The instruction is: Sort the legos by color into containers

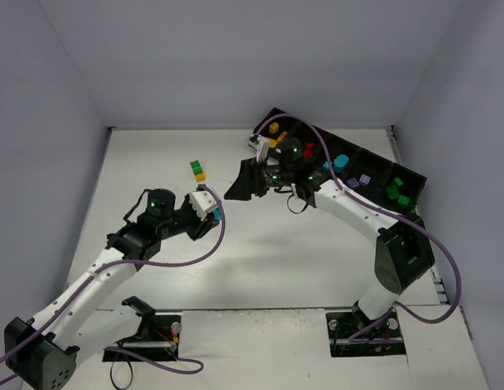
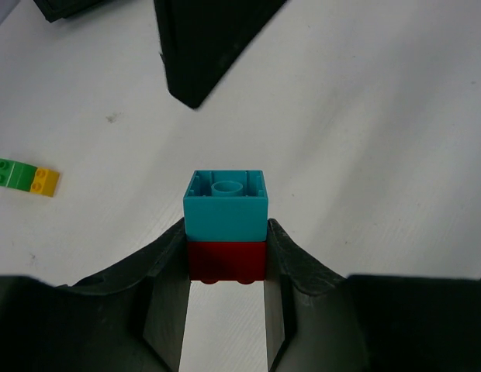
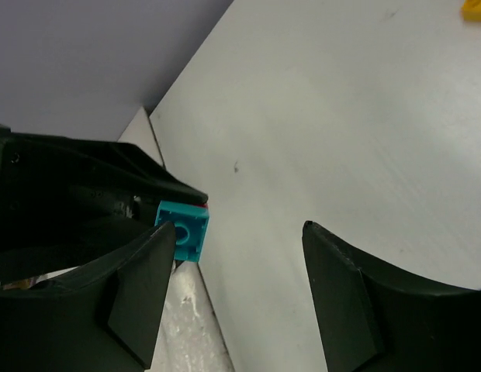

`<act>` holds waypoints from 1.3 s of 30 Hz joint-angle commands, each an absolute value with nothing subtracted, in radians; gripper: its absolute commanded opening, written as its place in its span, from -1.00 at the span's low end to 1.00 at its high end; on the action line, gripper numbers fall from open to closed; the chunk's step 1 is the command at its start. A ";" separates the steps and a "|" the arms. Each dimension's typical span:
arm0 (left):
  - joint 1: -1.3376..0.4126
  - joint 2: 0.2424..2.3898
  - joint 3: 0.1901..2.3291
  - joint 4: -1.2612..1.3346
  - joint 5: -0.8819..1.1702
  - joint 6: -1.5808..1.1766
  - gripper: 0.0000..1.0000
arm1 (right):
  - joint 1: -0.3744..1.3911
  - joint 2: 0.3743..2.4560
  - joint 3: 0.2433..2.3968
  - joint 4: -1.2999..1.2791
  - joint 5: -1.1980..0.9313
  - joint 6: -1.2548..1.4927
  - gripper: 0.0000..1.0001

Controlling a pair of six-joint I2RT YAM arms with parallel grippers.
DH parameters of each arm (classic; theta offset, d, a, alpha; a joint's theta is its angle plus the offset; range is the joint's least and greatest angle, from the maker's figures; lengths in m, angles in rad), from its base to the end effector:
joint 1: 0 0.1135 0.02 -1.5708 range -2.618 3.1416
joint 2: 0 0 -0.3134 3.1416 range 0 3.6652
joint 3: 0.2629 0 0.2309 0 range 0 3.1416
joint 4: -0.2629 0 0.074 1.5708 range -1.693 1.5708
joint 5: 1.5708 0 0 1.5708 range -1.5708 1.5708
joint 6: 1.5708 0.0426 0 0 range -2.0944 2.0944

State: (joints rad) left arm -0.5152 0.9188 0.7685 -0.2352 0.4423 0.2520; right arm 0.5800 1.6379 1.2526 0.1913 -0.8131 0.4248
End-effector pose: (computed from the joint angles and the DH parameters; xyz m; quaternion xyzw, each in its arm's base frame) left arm 0.1333 -0.0964 0.3463 0.4165 0.7046 -0.2519 0.5164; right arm 0.2938 0.2295 0.3781 -0.3055 0.6877 0.5486 0.3644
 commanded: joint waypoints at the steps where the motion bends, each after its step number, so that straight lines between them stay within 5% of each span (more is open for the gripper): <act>1: -0.515 0.928 0.841 -0.167 0.463 0.275 -1.00 | 0.609 1.575 1.255 0.232 -0.887 0.479 0.26; 29: -0.515 0.968 0.876 -0.129 0.511 0.244 -1.00 | 0.690 1.612 1.255 0.224 -0.916 0.497 0.10; 35: -0.515 0.969 0.877 -0.123 0.511 0.245 -1.00 | 0.695 1.624 1.258 0.222 -0.919 0.497 -0.18; 39: -0.515 0.974 0.873 -0.124 0.514 0.245 -1.00 | 0.695 1.623 1.258 0.215 -0.894 0.479 -0.86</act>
State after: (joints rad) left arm -0.5152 0.9718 0.8101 -0.1982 0.4782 0.2504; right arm 0.6853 1.6325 1.2186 0.1692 -0.8761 0.5053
